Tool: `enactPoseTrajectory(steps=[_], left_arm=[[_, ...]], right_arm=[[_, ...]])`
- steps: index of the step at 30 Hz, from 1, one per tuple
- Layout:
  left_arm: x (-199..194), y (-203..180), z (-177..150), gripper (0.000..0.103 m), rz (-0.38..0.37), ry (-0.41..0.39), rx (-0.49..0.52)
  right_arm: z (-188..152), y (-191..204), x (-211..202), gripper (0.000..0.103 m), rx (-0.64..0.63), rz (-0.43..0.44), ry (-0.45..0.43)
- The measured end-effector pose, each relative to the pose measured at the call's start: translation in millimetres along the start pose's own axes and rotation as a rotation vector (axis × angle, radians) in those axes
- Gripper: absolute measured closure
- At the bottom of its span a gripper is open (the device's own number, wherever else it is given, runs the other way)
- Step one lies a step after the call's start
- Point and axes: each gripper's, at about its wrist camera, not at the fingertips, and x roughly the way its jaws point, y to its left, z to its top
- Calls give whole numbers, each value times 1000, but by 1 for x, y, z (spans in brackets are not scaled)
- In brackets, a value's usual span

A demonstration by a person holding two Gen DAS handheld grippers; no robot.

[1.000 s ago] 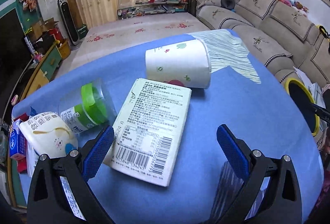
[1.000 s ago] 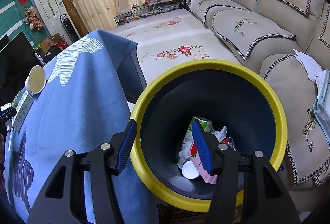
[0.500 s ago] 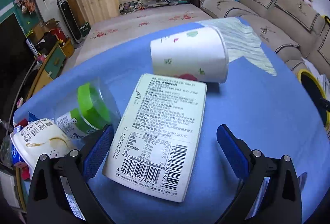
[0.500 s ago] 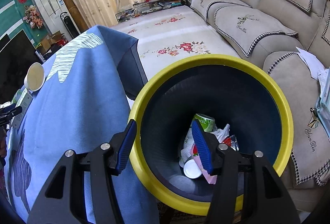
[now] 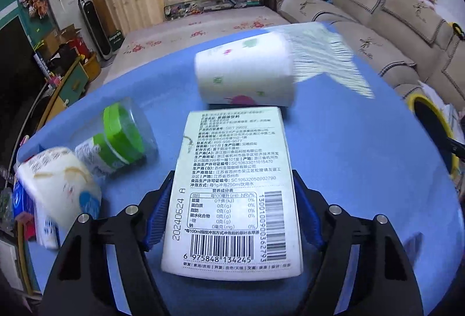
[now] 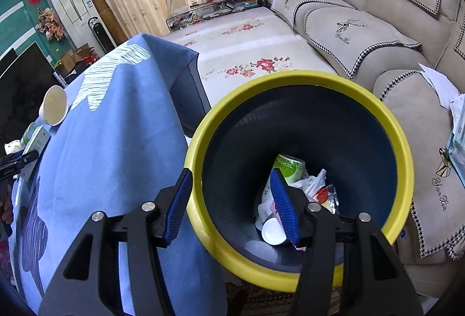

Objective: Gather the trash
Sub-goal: 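Grasp the white barcode box with the left gripper, then carry the white box over the yellow bin and open the left gripper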

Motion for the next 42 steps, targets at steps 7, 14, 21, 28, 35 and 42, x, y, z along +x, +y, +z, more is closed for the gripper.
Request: enactPoseTrajectory(steps=[7,14,21,28,35,42], left_arm=[[-72,-53,-11,30,-75,-90,66],[-119,-147,3,29,-249,-151,203],[-104,-264,27,29,-408,-138,344],[-41,-361,62,29,-457,-73,402],[1,-402,87,16,-433,-65,372],[-32,-363,89,10,-420,-145,324]], right_arm=[[-13,-22,-29,50,36,-15,-35],[-29,-51,-64,50,87,-32,-84],[-36,-80,-94,50,125,-74,-128],[-44,-106,-110,50,165,-108,-144],[-49,-124,-110,50,199,-126,-131],[-49,-119,-102,50,193,-105,-119]])
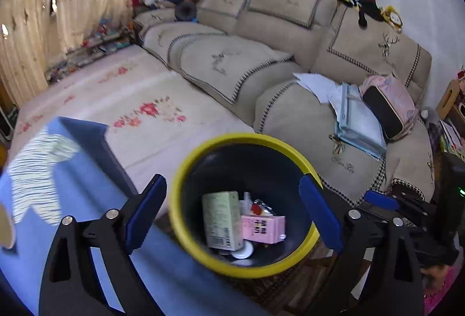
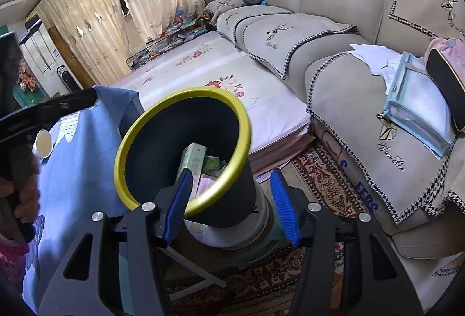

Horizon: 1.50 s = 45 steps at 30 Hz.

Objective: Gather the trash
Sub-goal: 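Carry the white box over the yellow bin and open the left gripper, then grasp the white paper cup by its rim with the right gripper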

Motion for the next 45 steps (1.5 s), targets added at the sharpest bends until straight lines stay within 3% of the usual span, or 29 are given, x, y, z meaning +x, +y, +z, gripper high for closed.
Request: enactPoseTrajectory(steps=[5,10,12,17,22,31,38,45], left_arm=[[-68,35,-30,7,40,-71,-50],[-141,84,-80,5,143,-134,-120],[-168,104,-102,5,197,-154,-146],[-238,162,-168,5,414,-203,-222],[-285,217,-229,5,559,-242,-320],[-312,282,-306,5,607,-287,-451],[-310,287,-304,5,578,-299,-488],[-309,294,-309,5,548,-307,-538]], right_arm=[[0,21,4,49,-35,24,11],[3,52,8,49,-91,48,21],[5,74,11,49,-132,67,27],[10,145,17,48,-252,131,42],[11,228,21,45,-376,218,54],[-4,387,43,45,-600,398,114],[-3,467,92,45,-690,425,115],[6,507,144,50,-679,422,175]])
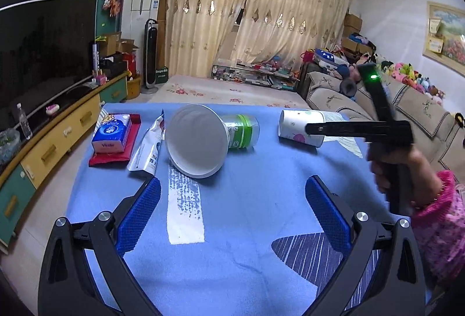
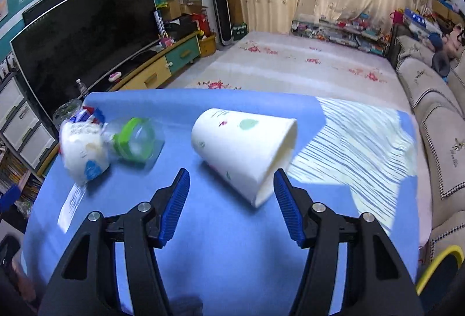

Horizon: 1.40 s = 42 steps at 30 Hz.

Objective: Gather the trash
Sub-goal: 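Grasp the white paper cup by its rim with the right gripper, then carry the paper cup over the yellow bin and open the right gripper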

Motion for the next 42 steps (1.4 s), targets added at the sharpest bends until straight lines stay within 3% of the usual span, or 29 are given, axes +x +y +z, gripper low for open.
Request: enactPoseTrajectory(steps=[7,13,19,26,32,41,42], left_arm=[[3,-3,-2,5,-1,13,9],[4,-12,-5,5,6,13,45],[1,-19,-6,5,4,7,67],[-1,-23,-8,5,6,6,74],[0,-23,-9,5,20,4,82],[7,-22,-9,5,21,24,82],[7,-22,-9,5,21,24,82]], right_arm=[[3,4,2,99,35,82,33],[-13,11,-50,100,42,91,-31],[-50,-4,-111,100,54,1,-86],[-118,-78,-151,100,178,-207,-38],[-171,-168,-172,100,378,-374,18],[-210,-235,-170,99,519,-480,73],[-210,-238,-170,95,530,-492,76]])
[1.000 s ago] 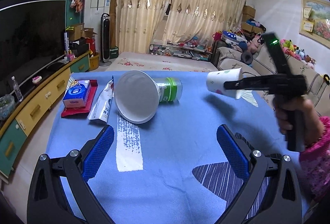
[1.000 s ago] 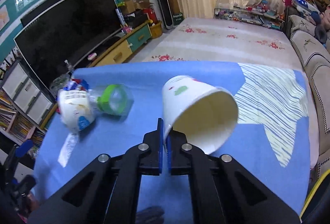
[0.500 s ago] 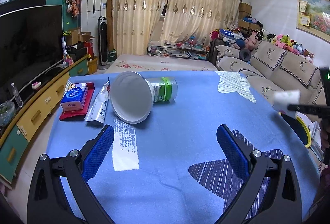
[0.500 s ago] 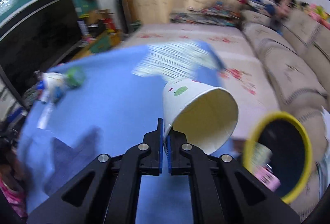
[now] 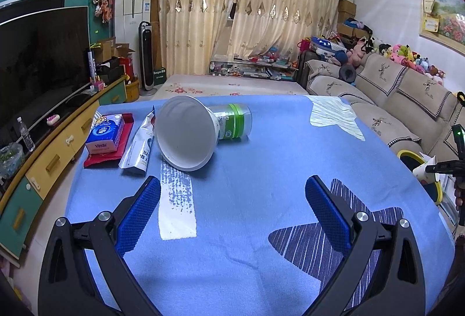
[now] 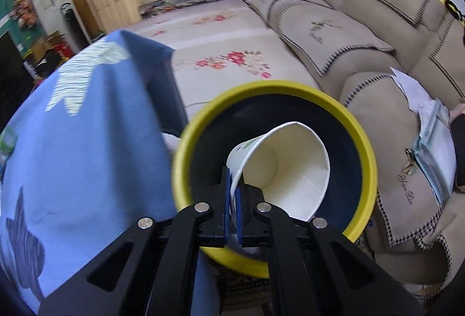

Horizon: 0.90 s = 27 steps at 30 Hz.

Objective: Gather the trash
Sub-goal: 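Carry the paper cup over the yellow bin and open the right gripper, then grasp the rim of the white bowl with the left gripper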

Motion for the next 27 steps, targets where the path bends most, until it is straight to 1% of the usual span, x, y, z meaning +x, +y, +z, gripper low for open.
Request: enactPoseTrajectory(steps=[1,3,4,6,11,15,17,21,24,26,27], left_arm=[[1,0,0,5,-1,1,0],[2,1,0,5,-1,4,1],[3,1,0,5,-2,6,1],[4,1,0,5,-5,11,1],[8,1,0,5,-24,24,-12],[11,4,3,5,-4,41,-27],[15,5,10,5,-6,66,-35],[24,3,28,5,12,93,10],[41,2,43,5,34,104,45],[52,4,49,8,32,118,45],[59,5,52,12,29,129,42]], right_arm=[[2,-3,1,83,12,-14,0],[1,-8,-4,69,31,-35,-22],[0,-9,-7,67,35,-44,-32],[-1,-11,-13,66,37,-49,-46],[-9,4,-30,60,3,-18,-83],[-13,20,-42,58,-19,23,-114],[-15,28,-47,58,-30,42,-125],[-16,39,-52,55,-59,80,-144],[-18,42,-54,55,-63,103,-146],[-20,43,-54,55,-64,116,-146],[-21,43,-54,55,-64,120,-145]])
